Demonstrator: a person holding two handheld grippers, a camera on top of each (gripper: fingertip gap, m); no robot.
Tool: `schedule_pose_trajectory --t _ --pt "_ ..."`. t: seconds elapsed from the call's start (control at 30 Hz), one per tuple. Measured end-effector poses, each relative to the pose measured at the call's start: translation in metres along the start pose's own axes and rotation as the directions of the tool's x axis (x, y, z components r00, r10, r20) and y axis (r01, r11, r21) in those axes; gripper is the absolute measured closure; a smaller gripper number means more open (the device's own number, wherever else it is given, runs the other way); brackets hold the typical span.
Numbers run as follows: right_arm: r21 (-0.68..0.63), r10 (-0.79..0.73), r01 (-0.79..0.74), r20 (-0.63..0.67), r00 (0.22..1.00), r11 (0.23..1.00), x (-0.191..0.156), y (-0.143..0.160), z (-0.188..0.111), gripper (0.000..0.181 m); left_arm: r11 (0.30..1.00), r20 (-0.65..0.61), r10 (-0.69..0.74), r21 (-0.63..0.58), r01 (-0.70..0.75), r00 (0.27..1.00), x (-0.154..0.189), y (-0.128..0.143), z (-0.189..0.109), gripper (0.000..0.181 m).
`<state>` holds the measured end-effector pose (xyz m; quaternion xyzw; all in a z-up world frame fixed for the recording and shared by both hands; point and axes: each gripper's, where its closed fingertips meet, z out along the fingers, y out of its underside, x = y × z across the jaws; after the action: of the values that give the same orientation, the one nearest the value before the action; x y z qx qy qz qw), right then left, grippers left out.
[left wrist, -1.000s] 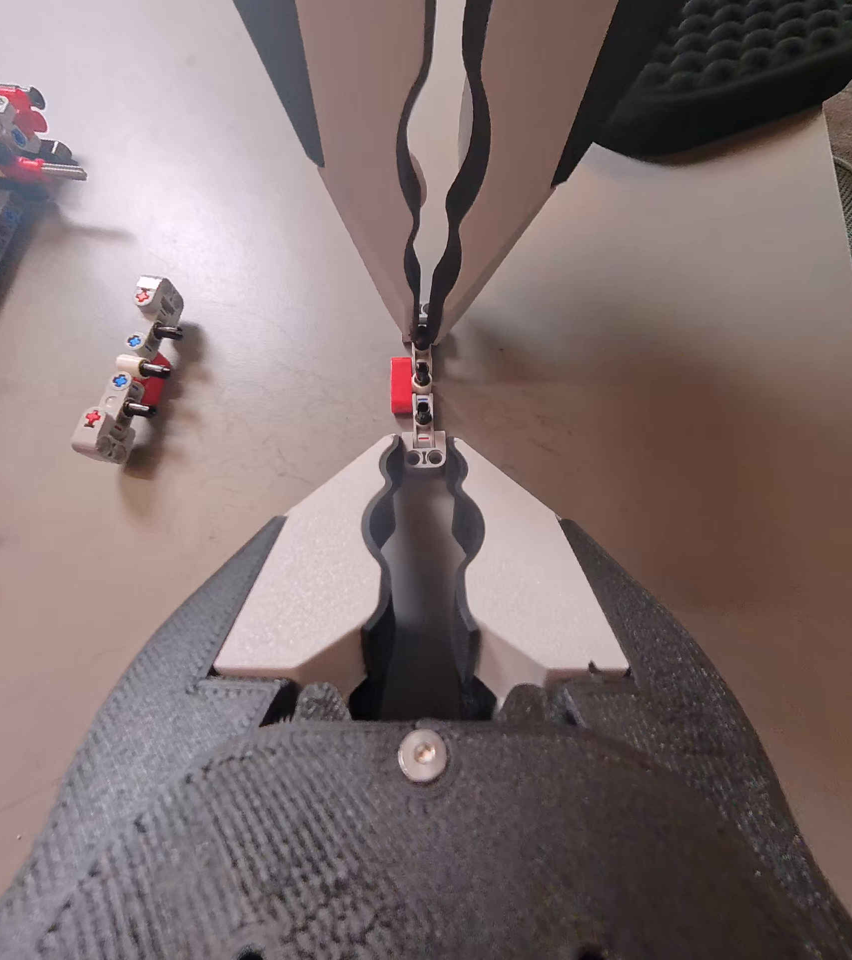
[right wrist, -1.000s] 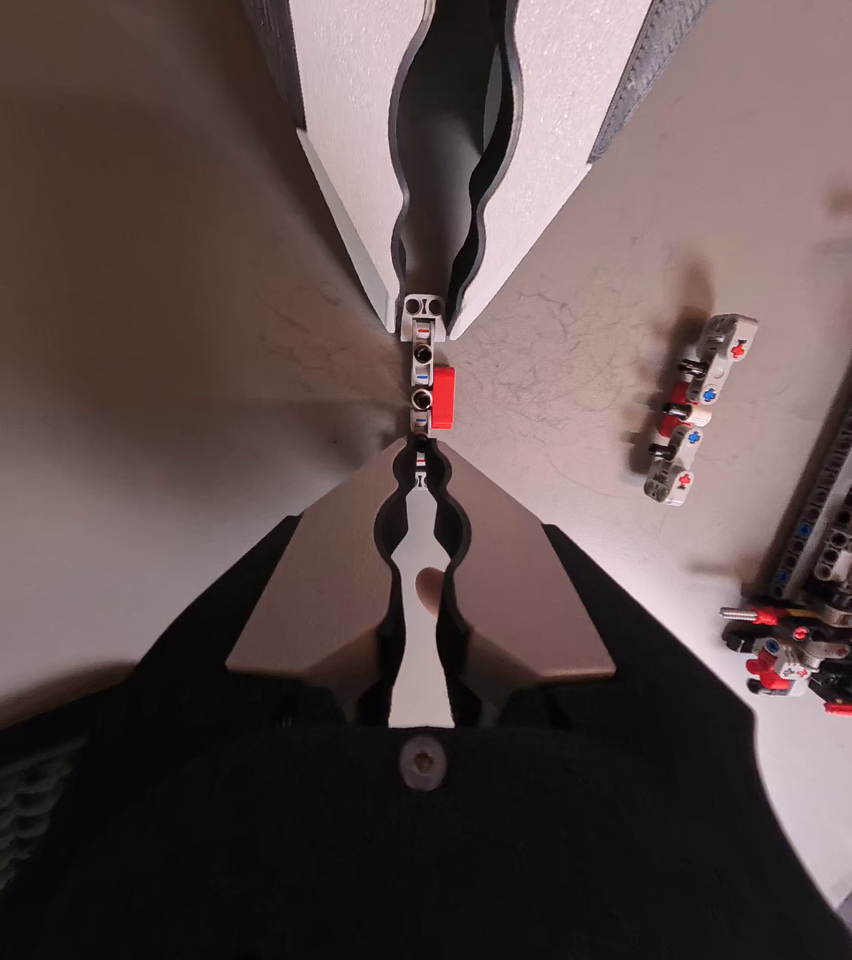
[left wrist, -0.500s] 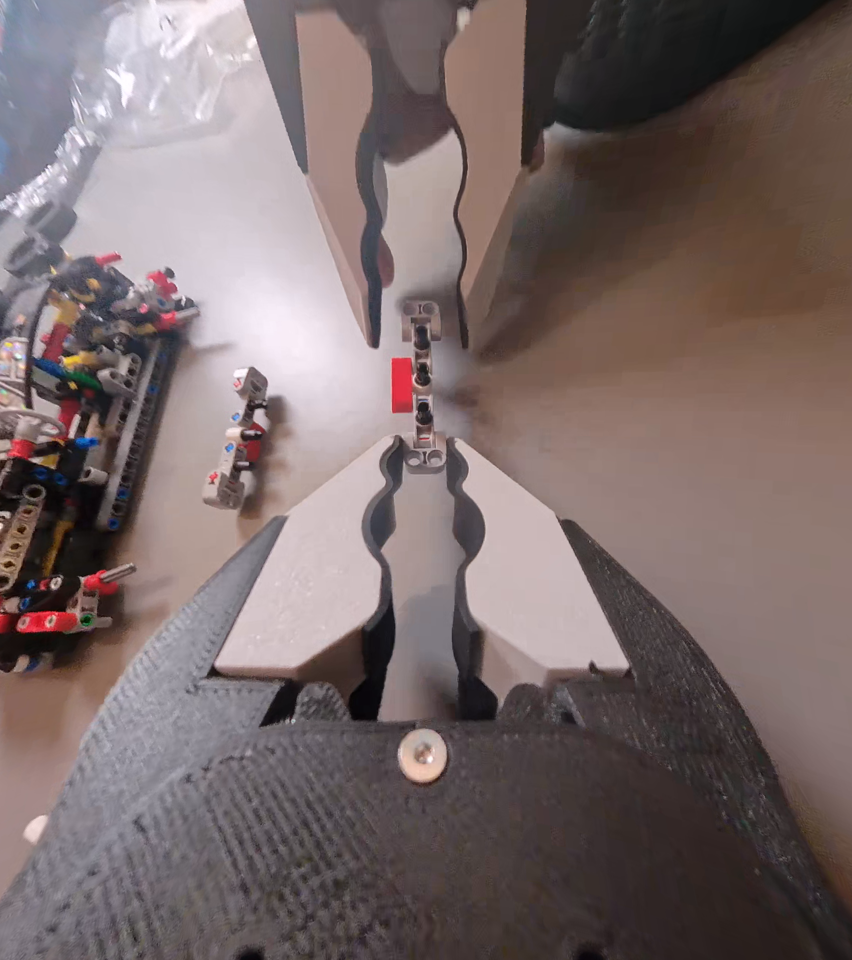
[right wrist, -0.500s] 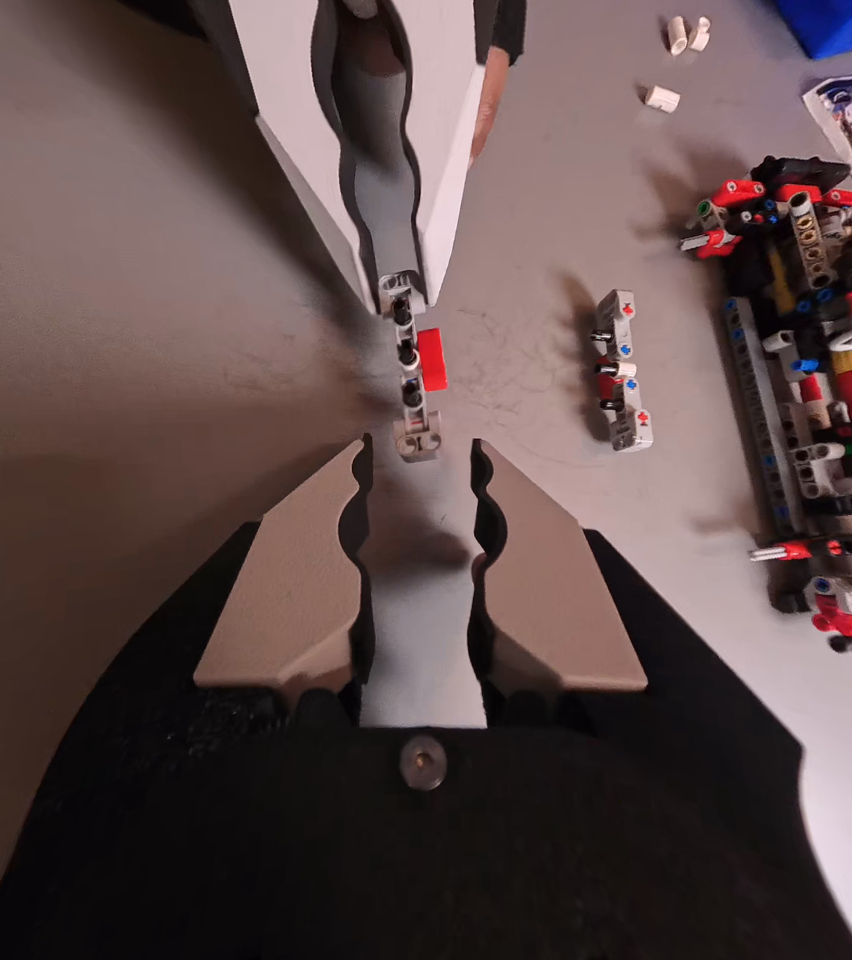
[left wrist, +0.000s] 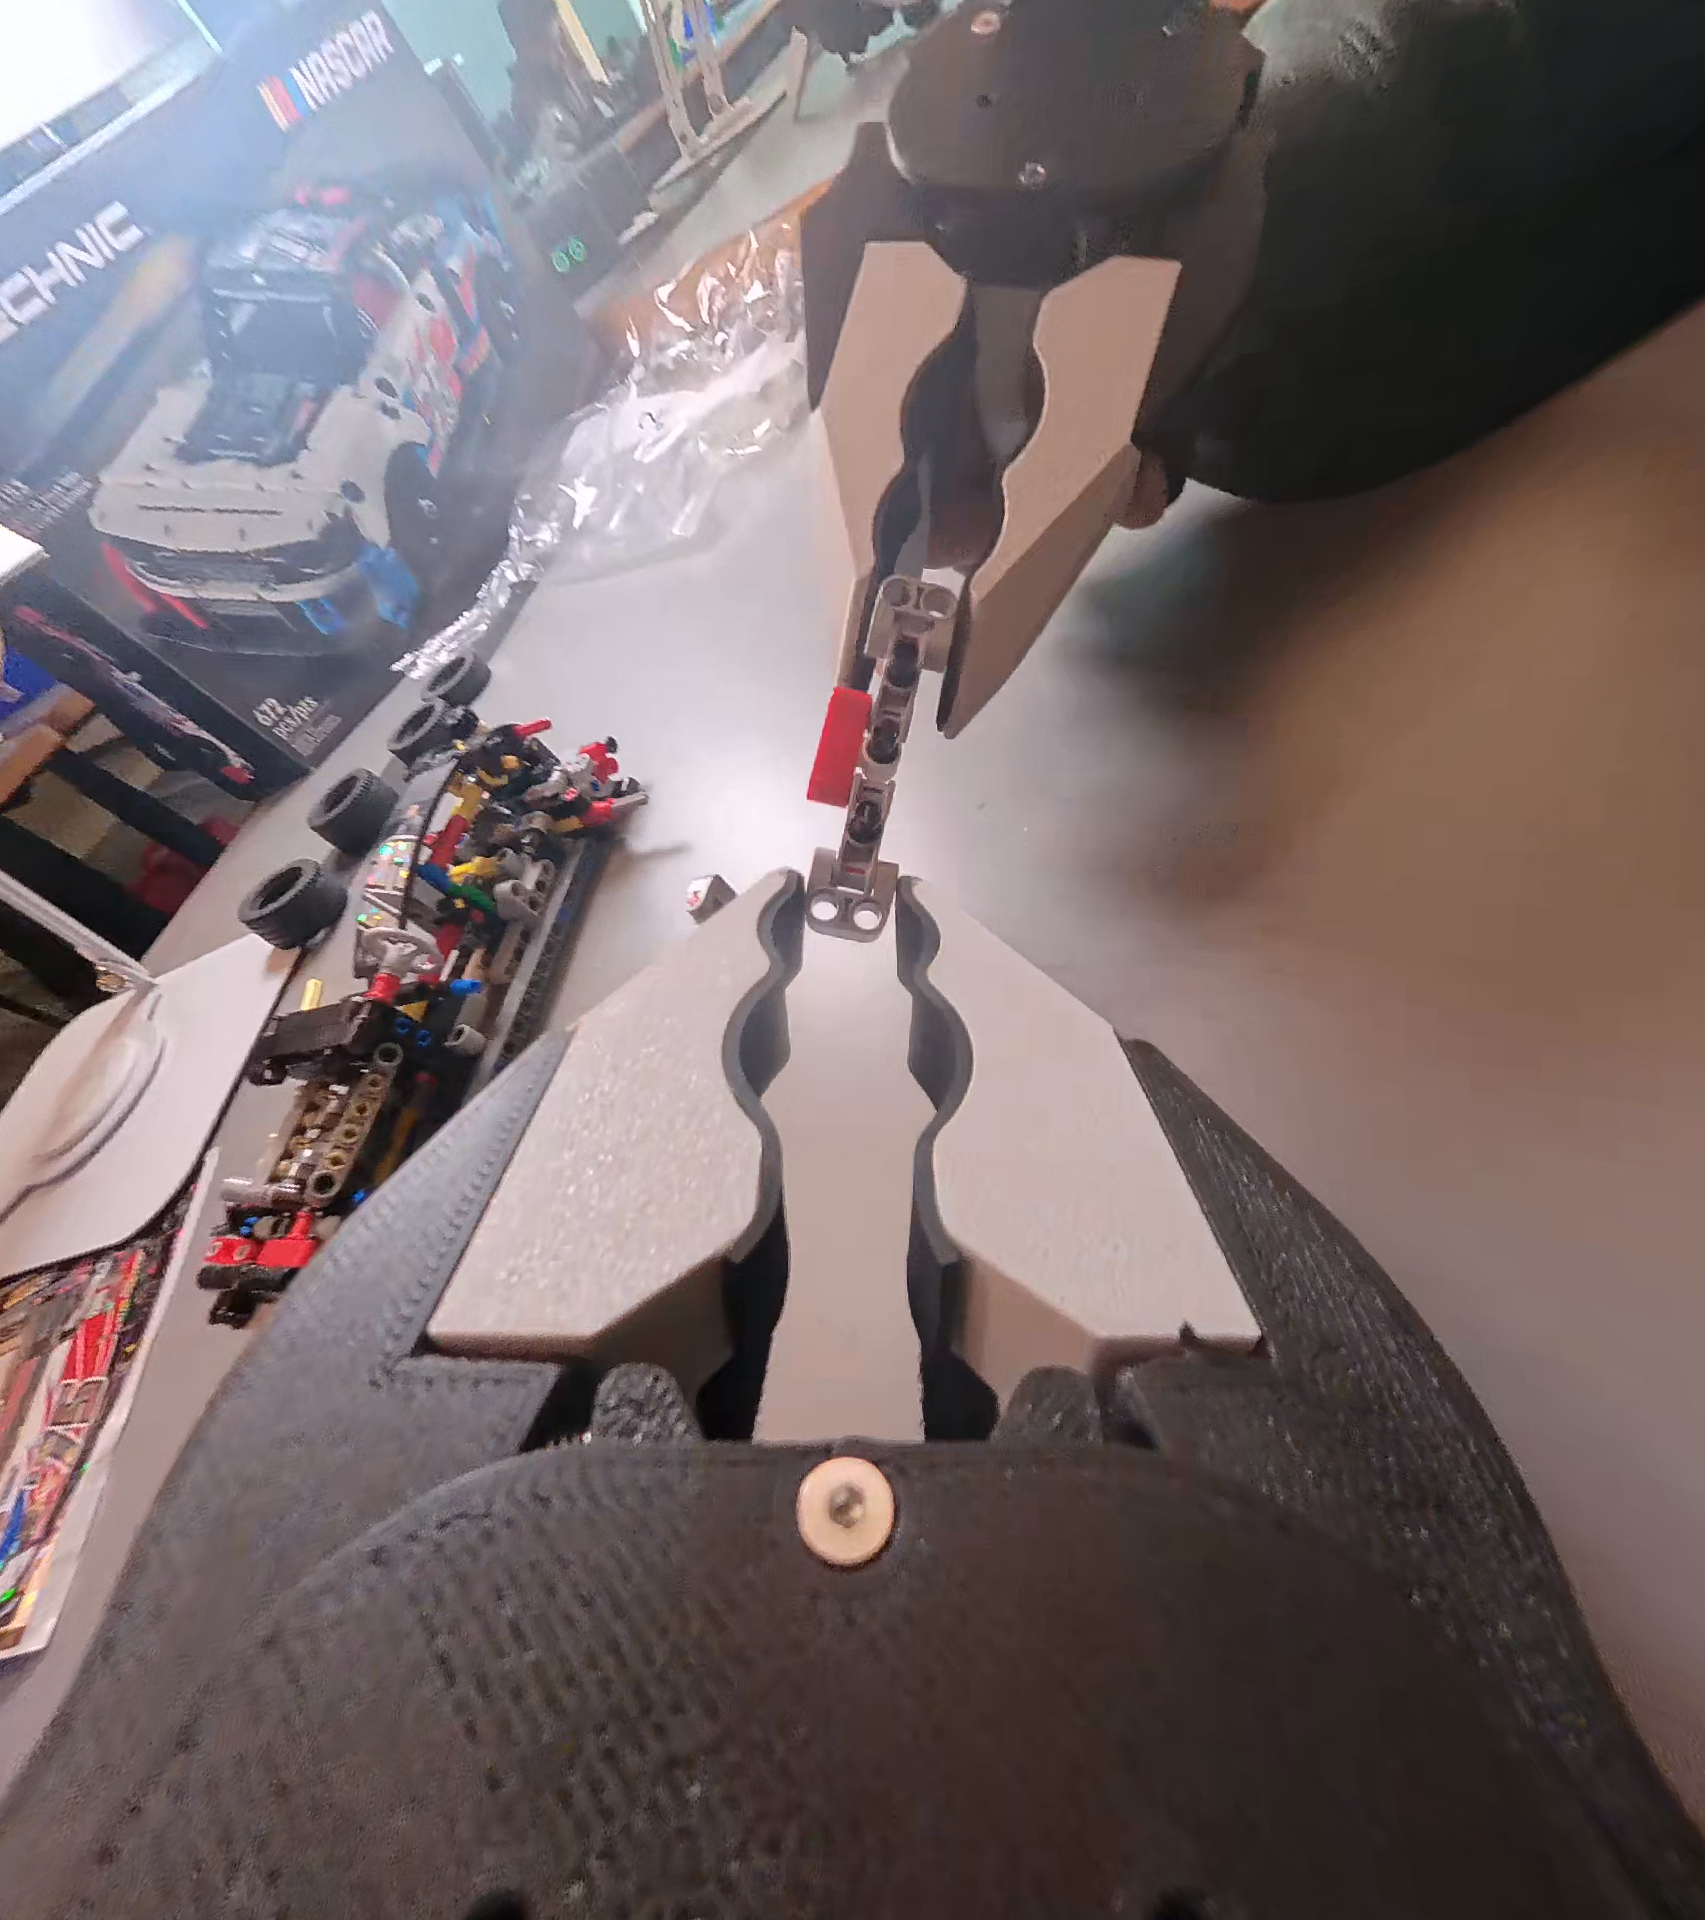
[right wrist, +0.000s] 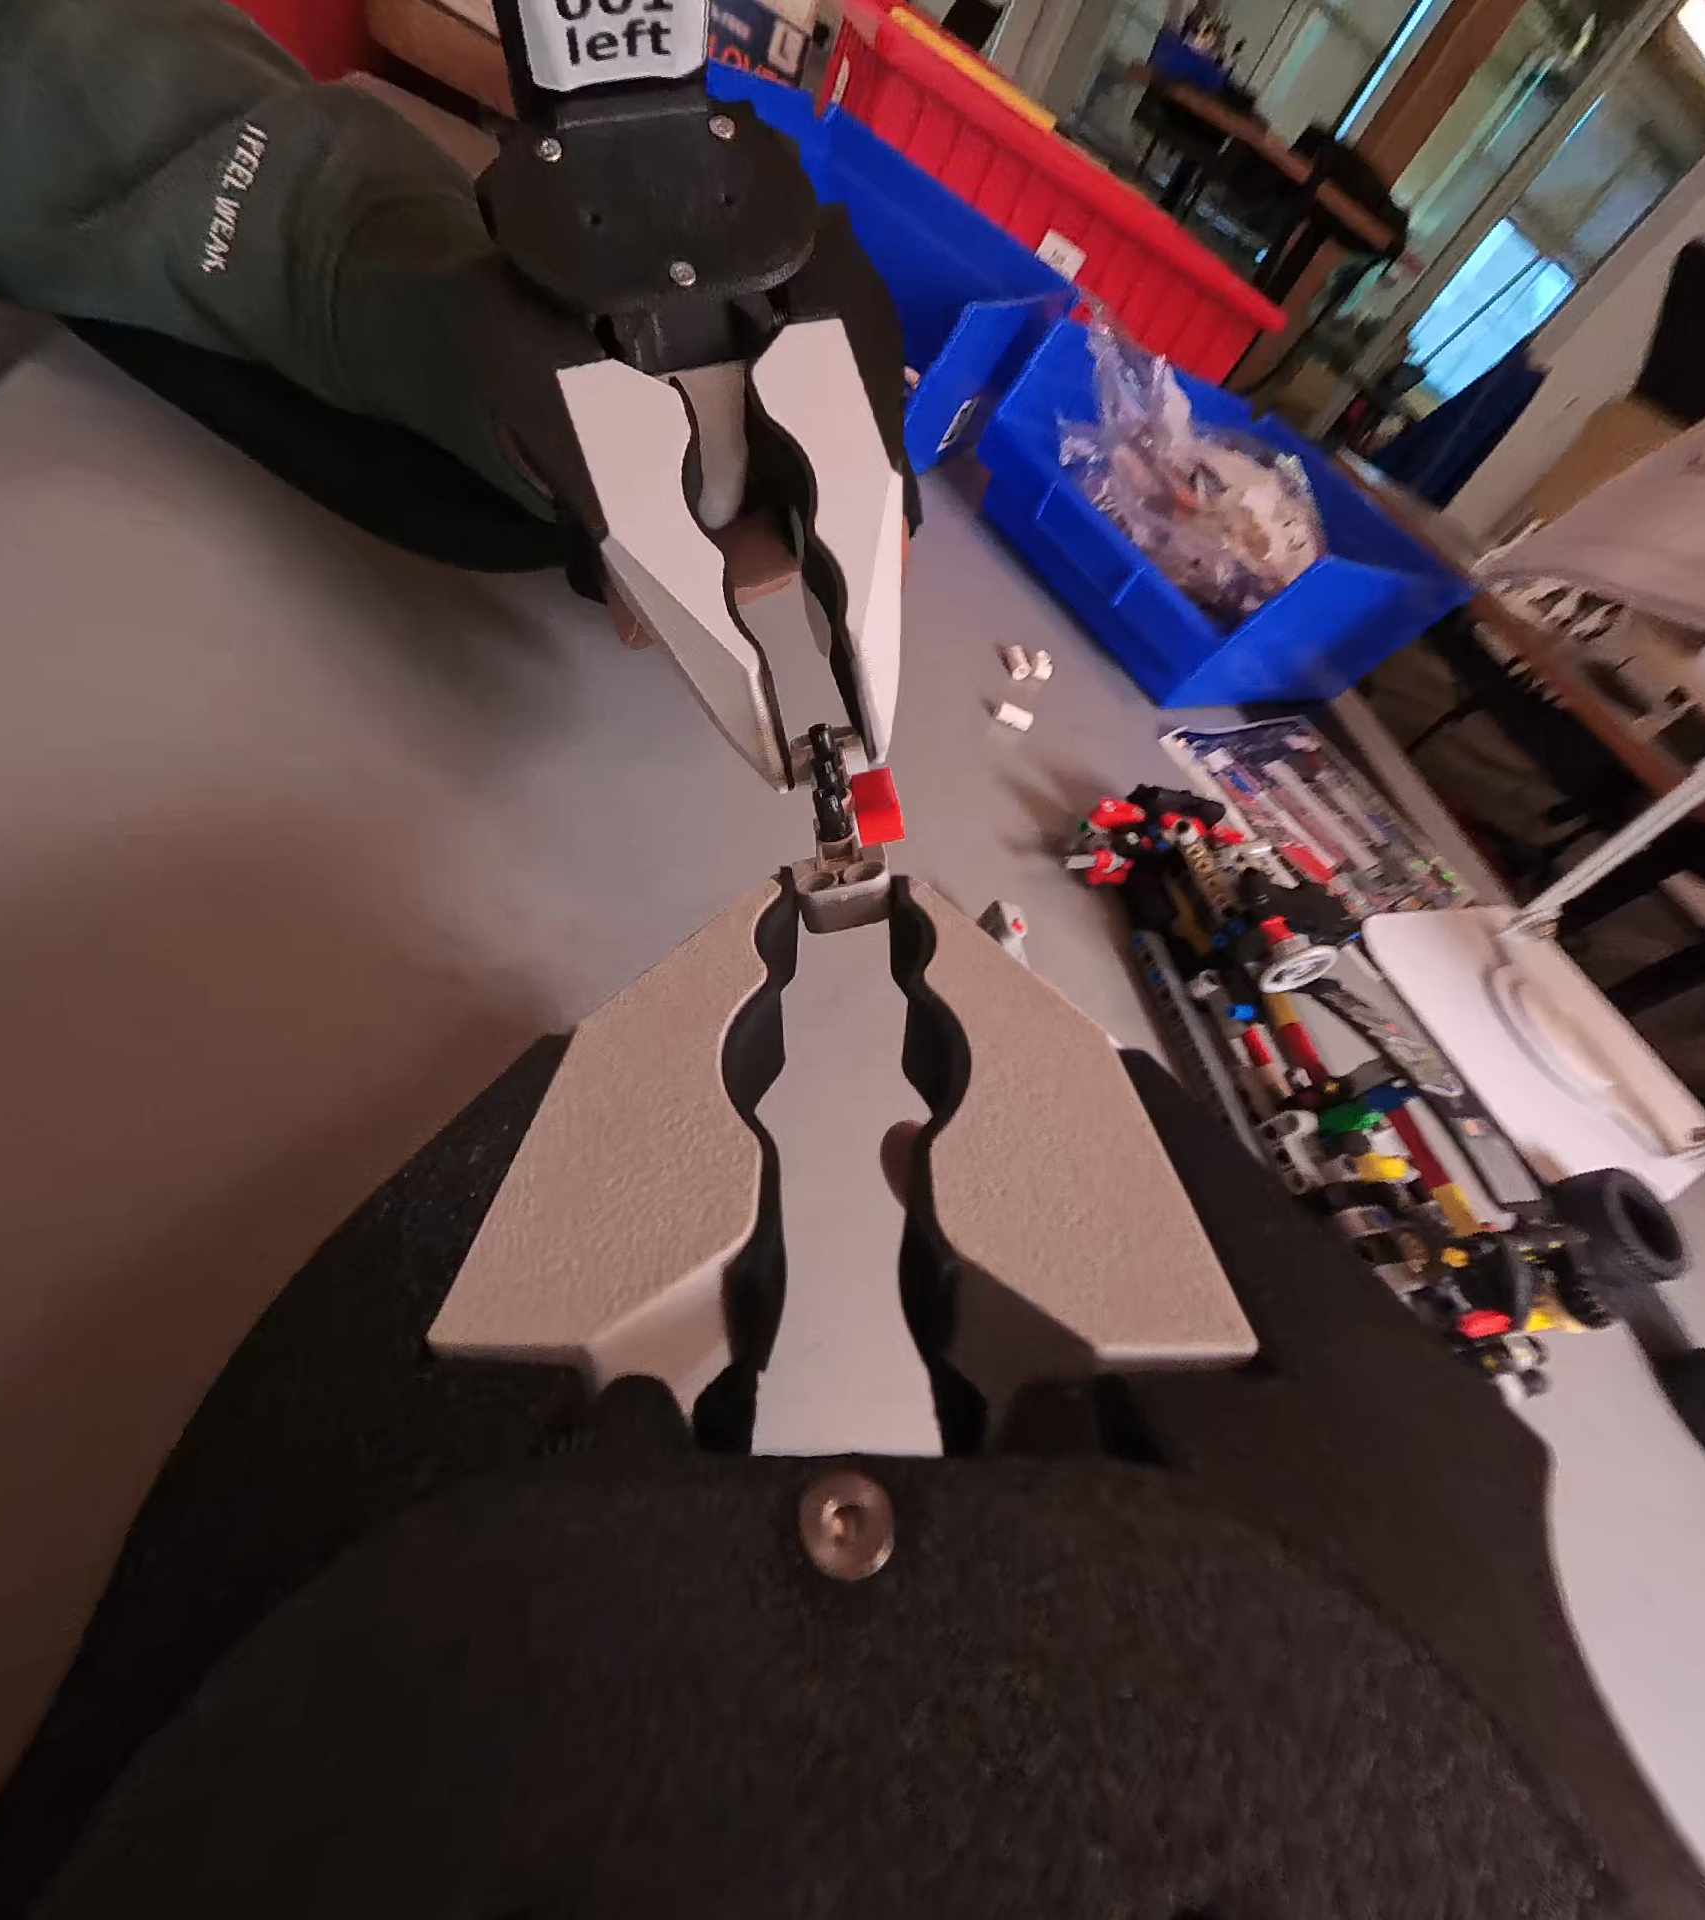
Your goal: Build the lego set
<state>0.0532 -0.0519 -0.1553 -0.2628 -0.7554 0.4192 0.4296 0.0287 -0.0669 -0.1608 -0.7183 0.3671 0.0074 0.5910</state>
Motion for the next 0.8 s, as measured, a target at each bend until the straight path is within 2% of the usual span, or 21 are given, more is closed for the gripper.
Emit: schedule_pose_trajectory --t 0.17,0.27,0.37,0.43,0.6,0.7,0.8 --pt "0.044 -0.078 0.081 -0.053 0.996 0.996 0.004 -0.008 -0.001 0.166 0.999 0.042 0.017 0.040 -0.019 0.999 -0.006 -0.008 -0.005 0.165" --pt "0.035 -0.039 0.041 -0.052 0.998 0.999 0.005 -0.003 0.000 0.166 0.993 0.002 -0.100 0.056 0.100 0.995 -0.008 -0.006 -0.006 0.164" --pt "-0.059 0.101 -0.102 -0.024 0.995 0.993 0.007 0.015 0.005 0.166 0.968 -0.027 -0.250 0.027 0.250 0.968 -0.015 0.005 -0.005 0.162" --pt "-0.159 0.183 -0.189 -0.053 0.982 0.969 0.012 0.032 0.008 0.166 0.948 -0.048 -0.317 -0.025 0.316 0.947 -0.014 0.015 -0.002 0.160" --pt "-0.394 0.311 -0.323 -0.096 0.945 0.860 0.007 0.068 0.009 0.166 0.917 -0.073 -0.354 -0.222 0.330 0.933 0.001 0.043 0.008 0.166" --pt "-0.447 0.360 -0.366 -0.103 0.927 0.816 0.003 0.069 0.007 0.165 0.907 -0.079 -0.345 -0.286 0.310 0.935 0.007 0.051 0.011 0.168" --pt "-0.475 0.432 -0.359 0.050 0.900 0.803 -0.026 0.054 0.006 0.159 0.899 -0.083 -0.353 -0.306 0.314 0.932 0.010 0.053 0.011 0.169"
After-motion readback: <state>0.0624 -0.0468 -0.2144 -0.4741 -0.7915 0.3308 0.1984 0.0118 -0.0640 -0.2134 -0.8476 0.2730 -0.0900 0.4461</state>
